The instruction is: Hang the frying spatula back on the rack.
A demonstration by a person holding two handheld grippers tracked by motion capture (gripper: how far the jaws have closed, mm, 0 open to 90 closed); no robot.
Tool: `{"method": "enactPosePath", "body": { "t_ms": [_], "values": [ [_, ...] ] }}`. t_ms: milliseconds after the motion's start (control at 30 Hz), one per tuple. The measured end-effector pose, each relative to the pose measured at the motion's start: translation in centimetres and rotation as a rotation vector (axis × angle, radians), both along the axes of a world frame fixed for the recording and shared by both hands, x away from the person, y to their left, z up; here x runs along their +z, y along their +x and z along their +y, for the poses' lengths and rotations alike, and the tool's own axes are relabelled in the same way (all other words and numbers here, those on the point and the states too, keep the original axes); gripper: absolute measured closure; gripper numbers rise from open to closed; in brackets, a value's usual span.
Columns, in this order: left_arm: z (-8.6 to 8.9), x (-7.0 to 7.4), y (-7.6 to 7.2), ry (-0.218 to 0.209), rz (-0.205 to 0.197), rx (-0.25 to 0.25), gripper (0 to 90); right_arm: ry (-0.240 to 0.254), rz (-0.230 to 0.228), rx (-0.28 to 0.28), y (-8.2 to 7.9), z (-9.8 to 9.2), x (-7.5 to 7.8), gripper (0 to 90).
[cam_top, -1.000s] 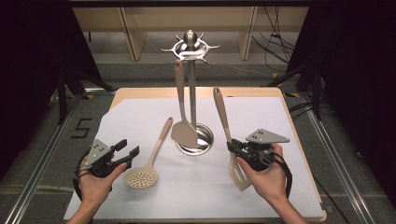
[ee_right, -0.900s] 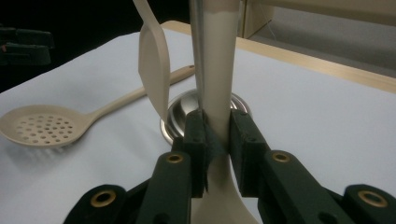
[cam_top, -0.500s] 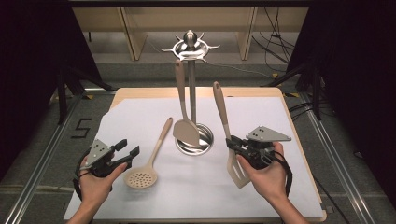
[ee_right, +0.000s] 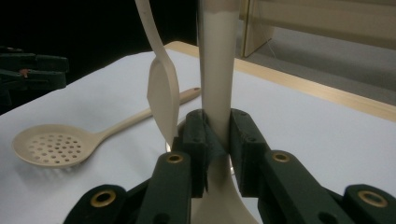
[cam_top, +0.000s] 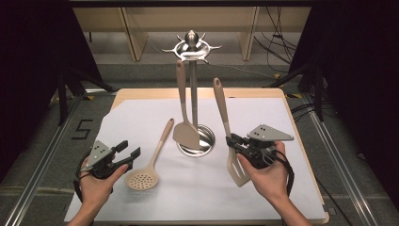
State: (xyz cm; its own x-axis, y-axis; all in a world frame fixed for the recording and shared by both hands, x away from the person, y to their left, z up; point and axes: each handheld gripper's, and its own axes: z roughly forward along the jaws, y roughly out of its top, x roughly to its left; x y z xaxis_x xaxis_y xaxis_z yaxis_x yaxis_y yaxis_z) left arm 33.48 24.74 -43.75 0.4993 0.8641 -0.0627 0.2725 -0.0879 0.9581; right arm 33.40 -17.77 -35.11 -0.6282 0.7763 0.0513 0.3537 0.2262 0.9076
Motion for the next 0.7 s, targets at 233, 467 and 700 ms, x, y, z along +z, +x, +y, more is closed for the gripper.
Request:
{"method": "enactPosePath", "body": {
  "t_ms": [233, 467, 700],
  "values": [
    [0.0, 0.1, -0.1, 0.005, 0.003, 0.005, 41.3, 0.007, -0.032, 0.007, -0.1, 0.3, 0.9, 78.5],
    [0.0, 0.1, -0.1, 0.005, 0.002, 0.005, 41.3, 0.017, -0.065, 0.02, 0.0, 0.6, 1.6, 78.5],
    [0.0, 0.0, 0.0, -0.002, -0.006, 0.0, 41.3, 0.012, -0.093, 0.013, 0.0, 1.0, 2.5, 78.5]
  ]
}}
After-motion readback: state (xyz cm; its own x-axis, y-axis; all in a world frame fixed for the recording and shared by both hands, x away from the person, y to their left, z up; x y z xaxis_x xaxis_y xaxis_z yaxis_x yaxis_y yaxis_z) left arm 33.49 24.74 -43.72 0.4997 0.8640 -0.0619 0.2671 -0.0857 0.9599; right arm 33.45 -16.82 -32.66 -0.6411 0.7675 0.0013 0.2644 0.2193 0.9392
